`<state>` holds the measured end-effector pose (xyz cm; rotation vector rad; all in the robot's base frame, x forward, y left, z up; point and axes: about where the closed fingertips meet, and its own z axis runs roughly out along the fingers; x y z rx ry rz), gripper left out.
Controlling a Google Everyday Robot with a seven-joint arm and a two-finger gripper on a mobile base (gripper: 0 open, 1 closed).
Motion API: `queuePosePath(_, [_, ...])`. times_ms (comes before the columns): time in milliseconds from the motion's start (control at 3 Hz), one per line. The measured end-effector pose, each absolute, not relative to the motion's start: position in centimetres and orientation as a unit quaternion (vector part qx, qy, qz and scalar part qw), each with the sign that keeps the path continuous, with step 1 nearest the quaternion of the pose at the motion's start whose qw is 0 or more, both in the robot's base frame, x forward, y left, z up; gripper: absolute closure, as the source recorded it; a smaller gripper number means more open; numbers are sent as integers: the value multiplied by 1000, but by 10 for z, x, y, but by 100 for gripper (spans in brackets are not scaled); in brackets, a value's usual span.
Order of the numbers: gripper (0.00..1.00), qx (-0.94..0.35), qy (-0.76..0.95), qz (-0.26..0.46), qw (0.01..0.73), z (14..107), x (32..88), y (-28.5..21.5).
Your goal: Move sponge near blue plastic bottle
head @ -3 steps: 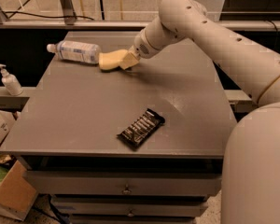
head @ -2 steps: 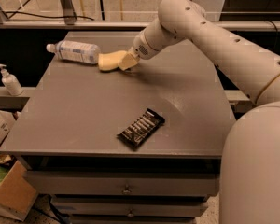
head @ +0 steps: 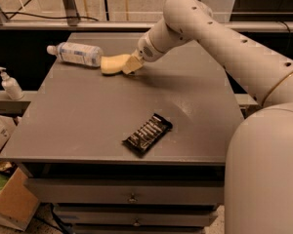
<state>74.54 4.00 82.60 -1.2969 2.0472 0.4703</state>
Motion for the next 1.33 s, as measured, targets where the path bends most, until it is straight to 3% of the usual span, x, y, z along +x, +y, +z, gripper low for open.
queuePosePath(333, [14, -499, 781, 189, 323, 827, 742, 46])
queuePosePath(667, [0, -507, 777, 204, 313, 831, 736, 56])
queuePosePath(1333, [0, -495, 782, 204, 320, 844, 737, 19])
